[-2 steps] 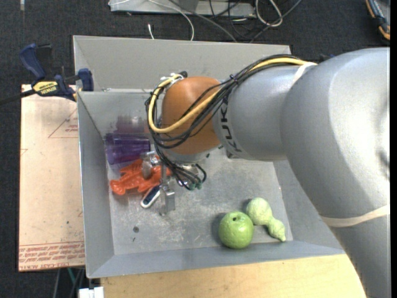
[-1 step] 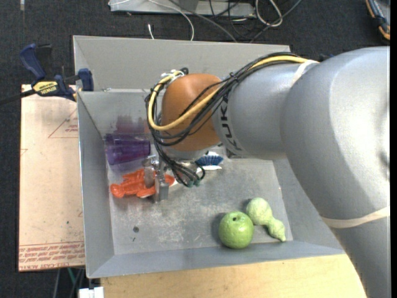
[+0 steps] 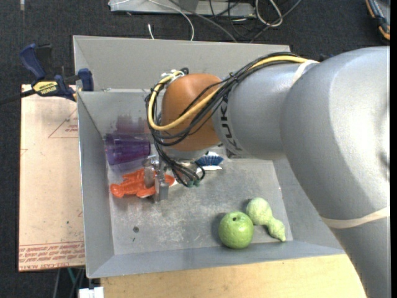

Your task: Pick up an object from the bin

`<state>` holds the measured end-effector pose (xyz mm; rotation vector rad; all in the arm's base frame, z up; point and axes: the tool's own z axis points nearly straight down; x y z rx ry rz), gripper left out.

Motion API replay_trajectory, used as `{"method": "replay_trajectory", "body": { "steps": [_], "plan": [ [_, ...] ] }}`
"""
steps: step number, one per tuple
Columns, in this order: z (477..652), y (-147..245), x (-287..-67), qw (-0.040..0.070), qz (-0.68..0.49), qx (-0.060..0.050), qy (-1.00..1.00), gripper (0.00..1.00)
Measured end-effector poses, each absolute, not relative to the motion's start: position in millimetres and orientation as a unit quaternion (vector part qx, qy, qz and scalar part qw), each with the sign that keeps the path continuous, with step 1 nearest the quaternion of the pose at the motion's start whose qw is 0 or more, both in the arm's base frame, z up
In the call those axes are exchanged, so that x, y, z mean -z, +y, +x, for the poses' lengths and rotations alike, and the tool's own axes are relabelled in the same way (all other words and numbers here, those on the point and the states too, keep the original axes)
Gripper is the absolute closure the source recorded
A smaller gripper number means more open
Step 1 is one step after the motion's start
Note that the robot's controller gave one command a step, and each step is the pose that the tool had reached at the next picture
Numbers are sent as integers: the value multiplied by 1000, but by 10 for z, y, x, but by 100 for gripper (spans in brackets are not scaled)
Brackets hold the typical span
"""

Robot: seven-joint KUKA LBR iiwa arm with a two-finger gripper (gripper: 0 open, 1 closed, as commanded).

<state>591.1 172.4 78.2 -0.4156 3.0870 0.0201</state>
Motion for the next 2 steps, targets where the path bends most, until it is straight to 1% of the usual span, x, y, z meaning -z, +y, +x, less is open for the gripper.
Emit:
{"method": "replay_trajectory", "body": {
  "steps": [1, 2],
  "plan": [
    [5866, 1712, -1020, 6, -133, -5, 991, 100],
    [5875, 1714, -1390, 7, -133, -5, 991, 100]
  ]
}}
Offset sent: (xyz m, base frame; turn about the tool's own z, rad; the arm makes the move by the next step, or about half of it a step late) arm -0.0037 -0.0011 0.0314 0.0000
